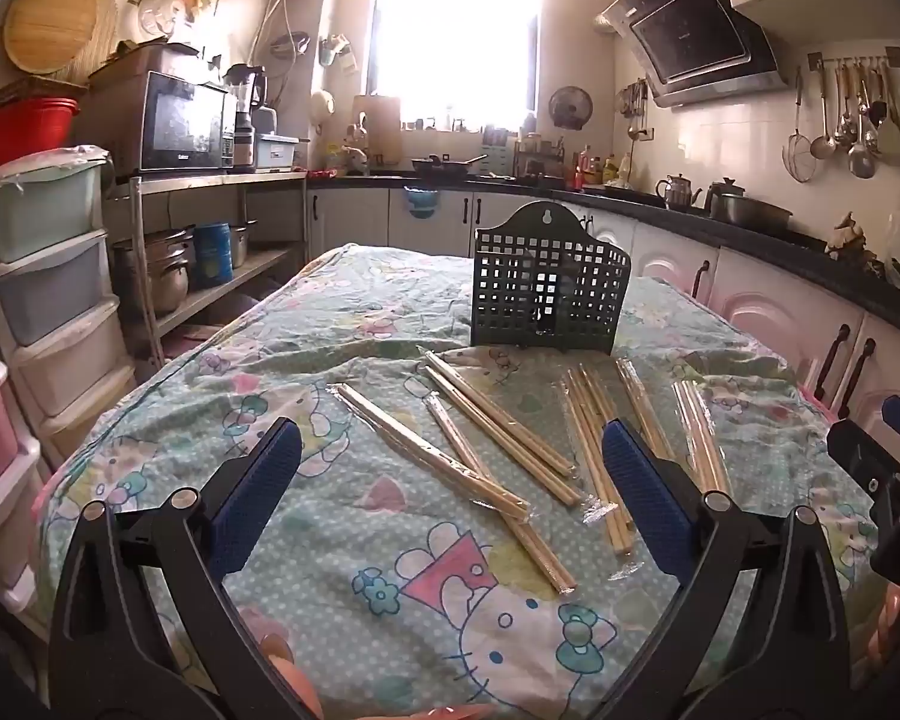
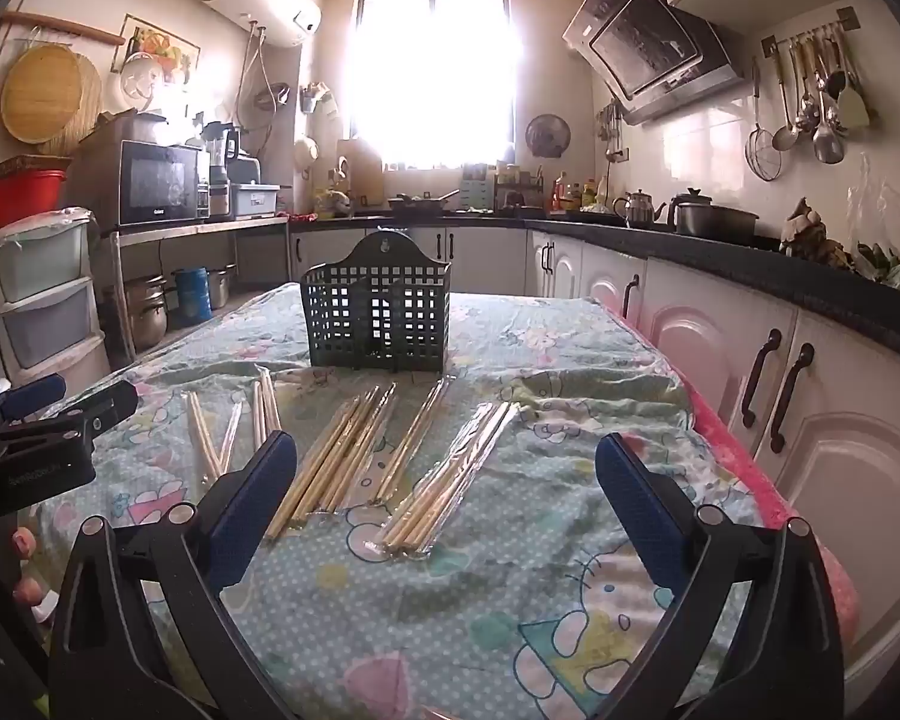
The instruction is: Organize utensils
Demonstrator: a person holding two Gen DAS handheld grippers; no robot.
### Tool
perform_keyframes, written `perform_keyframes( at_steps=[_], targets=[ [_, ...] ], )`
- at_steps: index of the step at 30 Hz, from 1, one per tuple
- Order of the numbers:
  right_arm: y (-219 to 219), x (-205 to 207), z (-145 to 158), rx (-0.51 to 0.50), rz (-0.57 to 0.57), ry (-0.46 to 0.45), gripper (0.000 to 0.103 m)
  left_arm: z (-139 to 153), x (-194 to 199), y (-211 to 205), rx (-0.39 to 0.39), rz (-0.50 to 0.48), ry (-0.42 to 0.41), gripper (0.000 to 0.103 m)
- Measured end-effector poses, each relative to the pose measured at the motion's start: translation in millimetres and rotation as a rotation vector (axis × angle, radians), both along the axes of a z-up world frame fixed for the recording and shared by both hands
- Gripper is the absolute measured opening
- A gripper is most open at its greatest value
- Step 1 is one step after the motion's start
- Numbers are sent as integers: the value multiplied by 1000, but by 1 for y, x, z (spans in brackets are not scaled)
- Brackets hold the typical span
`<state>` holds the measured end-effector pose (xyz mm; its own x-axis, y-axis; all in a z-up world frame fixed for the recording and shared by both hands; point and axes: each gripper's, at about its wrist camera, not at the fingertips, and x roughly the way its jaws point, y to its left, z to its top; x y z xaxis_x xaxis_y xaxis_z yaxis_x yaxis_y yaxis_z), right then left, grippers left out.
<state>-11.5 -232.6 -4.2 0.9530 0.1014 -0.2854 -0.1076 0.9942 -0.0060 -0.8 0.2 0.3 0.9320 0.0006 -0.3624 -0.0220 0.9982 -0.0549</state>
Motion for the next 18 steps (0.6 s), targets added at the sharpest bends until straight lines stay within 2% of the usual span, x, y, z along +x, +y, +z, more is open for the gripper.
perform_keyframes(
  at_steps=[18],
  targets=[
    [0, -1, -3, 8, 13, 14, 97, 3, 0, -4, 8, -1, 4, 92]
  ],
)
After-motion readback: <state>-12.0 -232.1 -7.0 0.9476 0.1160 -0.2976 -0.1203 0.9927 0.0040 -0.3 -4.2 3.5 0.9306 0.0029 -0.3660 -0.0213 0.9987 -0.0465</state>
